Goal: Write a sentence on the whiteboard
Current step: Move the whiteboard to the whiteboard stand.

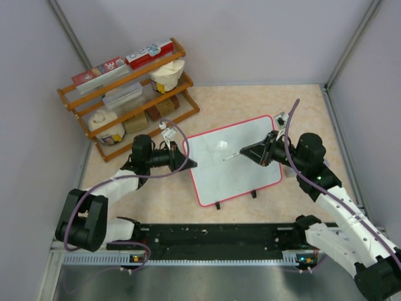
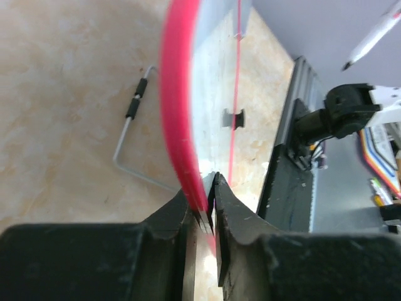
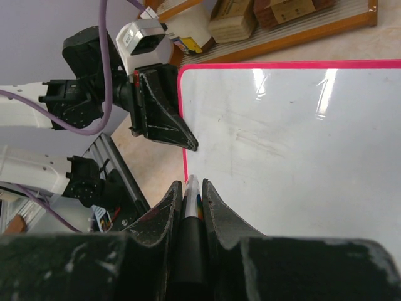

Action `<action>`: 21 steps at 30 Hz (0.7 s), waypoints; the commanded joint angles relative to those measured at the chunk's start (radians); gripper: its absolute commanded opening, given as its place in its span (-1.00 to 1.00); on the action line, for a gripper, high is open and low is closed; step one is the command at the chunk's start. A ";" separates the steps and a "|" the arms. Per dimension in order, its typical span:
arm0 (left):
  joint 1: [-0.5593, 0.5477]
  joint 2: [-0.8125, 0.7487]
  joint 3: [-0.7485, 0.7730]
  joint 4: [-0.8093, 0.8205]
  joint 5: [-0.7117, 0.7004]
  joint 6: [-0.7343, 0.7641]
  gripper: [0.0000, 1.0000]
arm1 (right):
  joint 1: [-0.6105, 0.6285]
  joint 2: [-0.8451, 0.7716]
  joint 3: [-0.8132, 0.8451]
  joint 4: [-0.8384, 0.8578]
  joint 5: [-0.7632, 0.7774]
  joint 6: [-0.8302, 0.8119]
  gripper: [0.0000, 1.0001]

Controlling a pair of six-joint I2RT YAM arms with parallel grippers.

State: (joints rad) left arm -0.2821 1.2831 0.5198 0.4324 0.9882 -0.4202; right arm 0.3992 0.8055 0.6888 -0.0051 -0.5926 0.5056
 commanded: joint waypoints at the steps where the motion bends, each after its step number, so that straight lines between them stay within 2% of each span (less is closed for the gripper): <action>1: -0.017 0.027 -0.007 -0.187 -0.029 0.158 -0.58 | 0.006 0.003 0.035 0.063 -0.001 0.005 -1.00; 9: -0.017 0.024 0.025 -0.225 -0.057 0.190 -0.41 | 0.006 -0.008 0.032 0.062 0.002 0.005 -1.00; 14: -0.017 -0.021 0.020 -0.227 -0.098 0.178 0.03 | 0.006 -0.011 0.032 0.057 0.002 0.002 -1.00; 18: -0.016 -0.077 0.011 -0.224 -0.181 0.159 0.29 | 0.006 -0.009 0.032 0.060 0.007 0.001 -1.00; 21: -0.003 -0.113 0.005 -0.216 -0.213 0.138 0.40 | 0.006 -0.005 0.040 0.057 0.005 -0.004 -1.00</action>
State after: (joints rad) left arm -0.2962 1.2343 0.5331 0.1963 0.8413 -0.2668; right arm 0.3992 0.8070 0.6888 0.0147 -0.5919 0.5087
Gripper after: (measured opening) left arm 0.671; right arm 0.115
